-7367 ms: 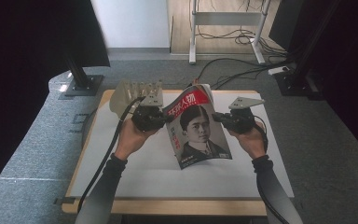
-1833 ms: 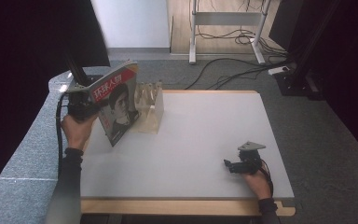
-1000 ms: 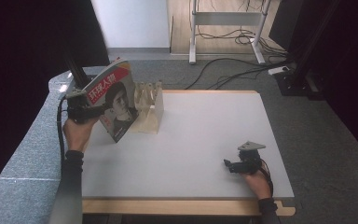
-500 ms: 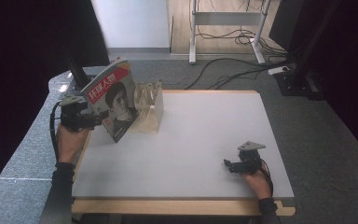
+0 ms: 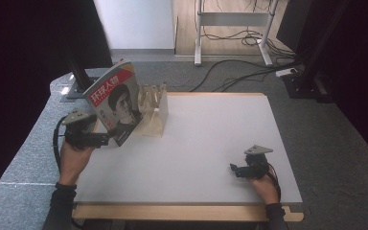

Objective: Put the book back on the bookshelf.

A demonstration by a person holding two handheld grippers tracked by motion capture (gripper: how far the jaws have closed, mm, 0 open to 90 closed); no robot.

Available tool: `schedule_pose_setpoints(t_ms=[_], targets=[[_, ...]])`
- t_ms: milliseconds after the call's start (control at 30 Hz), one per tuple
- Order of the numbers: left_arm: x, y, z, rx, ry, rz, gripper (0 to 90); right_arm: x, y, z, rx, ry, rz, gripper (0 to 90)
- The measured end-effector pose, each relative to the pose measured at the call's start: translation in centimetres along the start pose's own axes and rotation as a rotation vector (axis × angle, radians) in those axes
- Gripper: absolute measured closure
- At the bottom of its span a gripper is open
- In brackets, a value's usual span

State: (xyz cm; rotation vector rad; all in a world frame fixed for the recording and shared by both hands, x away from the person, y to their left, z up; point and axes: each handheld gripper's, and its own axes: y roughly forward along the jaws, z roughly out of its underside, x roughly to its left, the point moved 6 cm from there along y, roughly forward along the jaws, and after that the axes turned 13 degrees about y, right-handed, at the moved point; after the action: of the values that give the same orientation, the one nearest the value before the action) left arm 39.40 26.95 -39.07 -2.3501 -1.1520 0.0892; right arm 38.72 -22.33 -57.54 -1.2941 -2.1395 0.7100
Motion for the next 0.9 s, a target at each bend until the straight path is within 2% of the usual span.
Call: schedule_pose_setpoints(t_ms=[267,567,667,833,900], targets=[[-3.0,3.3,1.8,0.018,0.02,0.099,0.0,0.0,0.0,0.0,0.001,0.002,0.0,10.6],[-5.7,6.8,4.3,0.07,0.049,0.144,0.0,0.0,0.0,0.0,0.001,0.002,0.0,10.6],[-6.4,7.9,5.0,0.081,0.047,0.161,0.0,0.0,0.0,0.0,0.001,0.002,-0.001,10.7],[-7.6,9.8,6.7,0.13,0.068,0.174,0.0,0.0,0.0,0.0,0.001,0.002,-0.001,10.6],[-8.3,10.6,7.7,0.158,0.059,0.204,0.0,0.0,0.0,0.0,0.001,0.002,0.0,10.6]])
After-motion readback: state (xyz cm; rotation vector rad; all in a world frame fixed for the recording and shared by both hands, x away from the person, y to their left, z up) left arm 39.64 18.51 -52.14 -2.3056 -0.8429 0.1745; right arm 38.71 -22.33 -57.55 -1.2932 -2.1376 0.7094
